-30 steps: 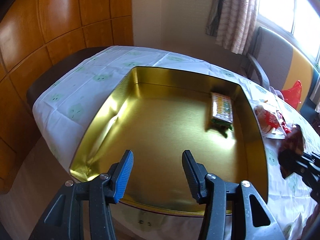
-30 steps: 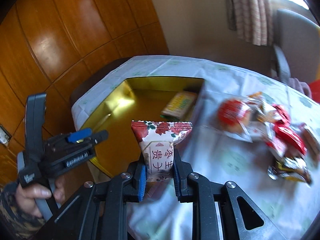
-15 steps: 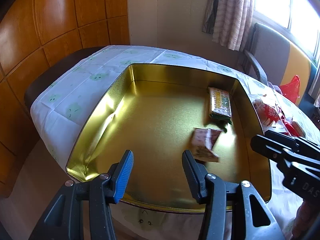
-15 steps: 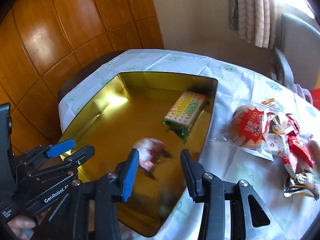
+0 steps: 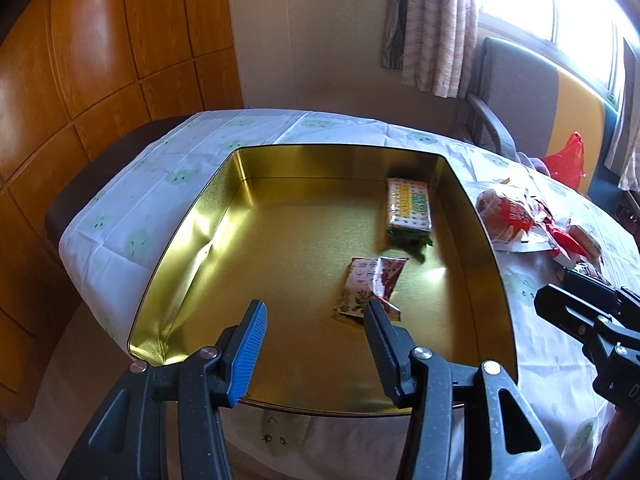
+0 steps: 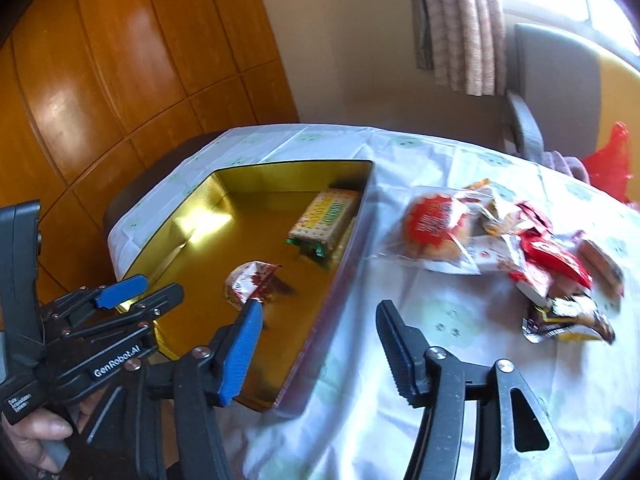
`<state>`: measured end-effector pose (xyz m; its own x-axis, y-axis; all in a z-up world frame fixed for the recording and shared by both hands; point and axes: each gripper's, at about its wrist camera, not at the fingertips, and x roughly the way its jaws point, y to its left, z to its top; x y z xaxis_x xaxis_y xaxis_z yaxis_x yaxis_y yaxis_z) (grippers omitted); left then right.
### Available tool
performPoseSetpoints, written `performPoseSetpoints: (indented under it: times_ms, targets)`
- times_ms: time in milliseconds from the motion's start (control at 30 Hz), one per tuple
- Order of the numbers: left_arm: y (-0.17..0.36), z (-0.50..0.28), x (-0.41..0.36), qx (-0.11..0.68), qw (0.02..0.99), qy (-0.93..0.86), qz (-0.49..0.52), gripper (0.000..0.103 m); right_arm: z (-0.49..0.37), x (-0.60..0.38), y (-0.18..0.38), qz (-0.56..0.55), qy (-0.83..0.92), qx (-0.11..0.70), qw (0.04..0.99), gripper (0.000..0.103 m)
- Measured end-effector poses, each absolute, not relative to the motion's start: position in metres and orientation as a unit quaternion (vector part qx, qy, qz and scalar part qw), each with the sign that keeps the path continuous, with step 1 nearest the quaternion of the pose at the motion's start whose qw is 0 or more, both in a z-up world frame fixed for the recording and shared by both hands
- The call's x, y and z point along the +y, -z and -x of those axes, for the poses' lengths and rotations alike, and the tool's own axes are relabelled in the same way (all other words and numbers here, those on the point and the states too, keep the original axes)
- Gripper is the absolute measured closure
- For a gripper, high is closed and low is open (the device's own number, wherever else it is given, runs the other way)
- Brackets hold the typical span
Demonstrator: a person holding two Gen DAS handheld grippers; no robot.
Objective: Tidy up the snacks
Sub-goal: 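Carry the red-white pastry bag into the tin and open the right tool, then grasp the red-printed cake bag with the left tool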
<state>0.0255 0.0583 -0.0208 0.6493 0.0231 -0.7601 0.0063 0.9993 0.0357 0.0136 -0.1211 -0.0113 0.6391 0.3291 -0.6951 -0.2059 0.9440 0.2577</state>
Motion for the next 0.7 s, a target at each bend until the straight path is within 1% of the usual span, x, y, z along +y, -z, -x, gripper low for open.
performPoseSetpoints:
  times_ms: [400,700]
  targets:
    - [0.018,-0.021,0.036,0.418,0.907,0.018,-0.043,0.051,0.003,-0.156,0.029,-0.102,-0.106,0.416,0.897,0.035]
    - [0.018,-0.019,0.022,0.419,0.906,0.031,-0.059,0.051,0.011,-0.179,0.042,-0.112,-0.071,0.426,0.895,0.033]
